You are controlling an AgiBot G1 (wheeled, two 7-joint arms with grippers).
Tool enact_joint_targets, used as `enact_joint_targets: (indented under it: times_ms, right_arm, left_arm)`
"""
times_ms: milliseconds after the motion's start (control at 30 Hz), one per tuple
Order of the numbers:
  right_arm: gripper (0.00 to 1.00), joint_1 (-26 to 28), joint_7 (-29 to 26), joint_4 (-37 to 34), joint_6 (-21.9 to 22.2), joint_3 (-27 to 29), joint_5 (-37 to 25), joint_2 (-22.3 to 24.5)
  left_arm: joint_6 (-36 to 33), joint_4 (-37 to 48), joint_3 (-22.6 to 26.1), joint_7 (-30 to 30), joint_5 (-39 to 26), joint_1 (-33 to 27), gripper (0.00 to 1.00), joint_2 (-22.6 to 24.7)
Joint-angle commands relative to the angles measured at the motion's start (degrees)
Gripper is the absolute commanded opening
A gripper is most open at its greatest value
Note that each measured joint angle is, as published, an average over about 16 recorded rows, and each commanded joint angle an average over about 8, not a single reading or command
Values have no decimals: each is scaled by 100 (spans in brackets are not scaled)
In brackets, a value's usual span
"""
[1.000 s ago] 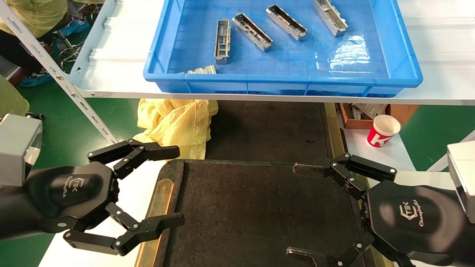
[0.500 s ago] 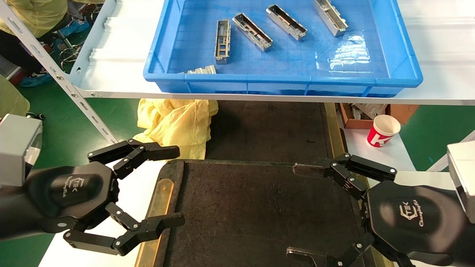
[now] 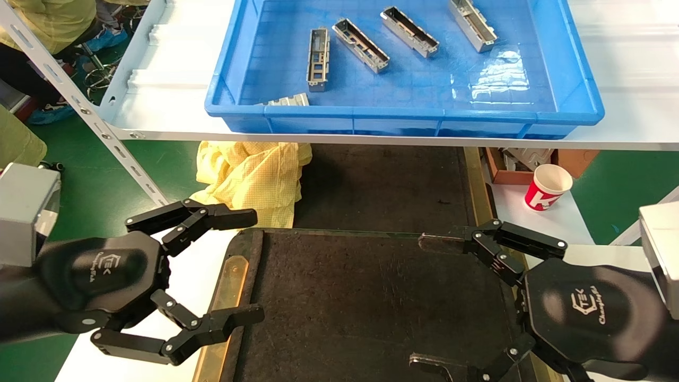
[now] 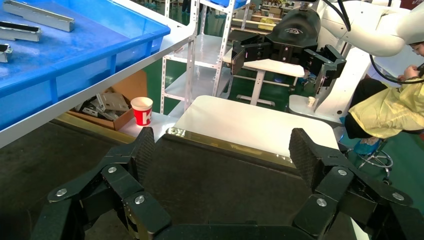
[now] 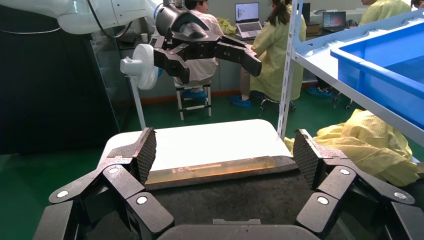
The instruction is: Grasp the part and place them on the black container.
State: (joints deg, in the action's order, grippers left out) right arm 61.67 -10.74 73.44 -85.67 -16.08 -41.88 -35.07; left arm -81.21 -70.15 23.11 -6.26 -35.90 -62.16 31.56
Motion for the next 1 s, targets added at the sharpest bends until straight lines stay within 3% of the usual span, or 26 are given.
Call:
enact_joint_targets:
  times_ms: [33, 1000]
  right_arm:
    - [100, 0, 0, 0, 0, 0, 0, 0]
    - [100, 0, 0, 0, 0, 0, 0, 0]
  left_arm:
    - [0, 0, 0, 0, 0, 0, 0, 0]
    - [0, 0, 0, 0, 0, 0, 0, 0]
